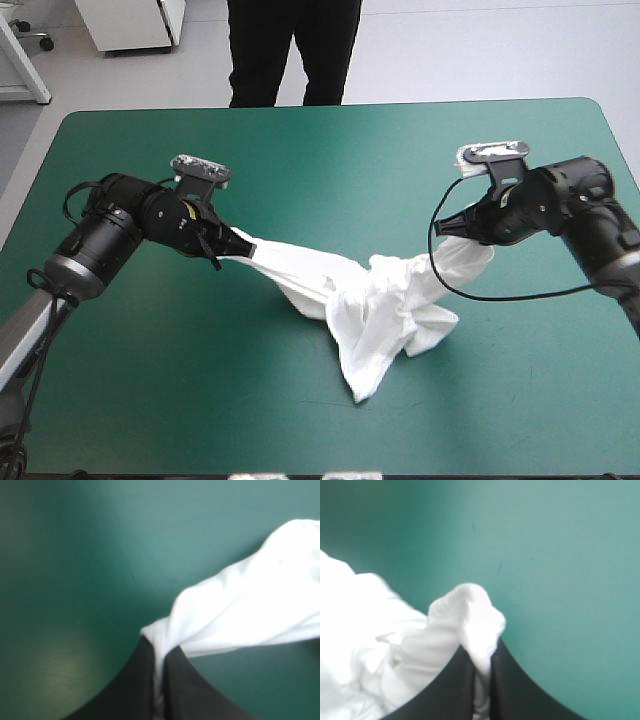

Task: Fold the cloth

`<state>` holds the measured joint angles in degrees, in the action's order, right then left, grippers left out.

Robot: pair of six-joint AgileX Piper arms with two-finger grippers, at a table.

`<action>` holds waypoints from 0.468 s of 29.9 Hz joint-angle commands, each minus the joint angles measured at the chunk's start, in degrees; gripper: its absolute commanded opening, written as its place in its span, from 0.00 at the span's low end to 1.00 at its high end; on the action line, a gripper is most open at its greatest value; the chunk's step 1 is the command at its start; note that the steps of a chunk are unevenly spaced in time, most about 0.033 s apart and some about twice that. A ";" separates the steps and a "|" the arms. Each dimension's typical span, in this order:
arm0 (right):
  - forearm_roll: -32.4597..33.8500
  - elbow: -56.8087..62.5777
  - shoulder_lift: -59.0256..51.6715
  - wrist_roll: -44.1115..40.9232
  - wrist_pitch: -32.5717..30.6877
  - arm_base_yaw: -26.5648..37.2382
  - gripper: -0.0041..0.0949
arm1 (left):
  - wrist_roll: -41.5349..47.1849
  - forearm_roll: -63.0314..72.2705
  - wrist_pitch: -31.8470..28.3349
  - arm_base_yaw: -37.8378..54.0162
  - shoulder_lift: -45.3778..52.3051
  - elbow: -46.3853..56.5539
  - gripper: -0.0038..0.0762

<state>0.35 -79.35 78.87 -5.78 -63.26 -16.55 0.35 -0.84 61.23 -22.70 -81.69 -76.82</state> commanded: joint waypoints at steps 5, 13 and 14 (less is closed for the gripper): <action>2.56 -16.50 -10.23 3.74 -0.24 0.11 0.02 | -1.91 -3.61 2.35 -0.04 2.63 -22.26 0.04; 2.14 -31.33 -11.96 6.23 -0.02 0.11 0.02 | -3.25 -2.33 1.36 -0.04 2.63 -41.45 0.04; 2.14 -32.79 -11.96 6.67 -0.02 0.11 0.02 | -3.57 -1.55 1.36 -0.04 2.63 -43.65 0.04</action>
<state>1.94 -106.41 68.24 -0.95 -67.02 -16.55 -2.55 -3.53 65.69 -22.70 -81.12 -113.62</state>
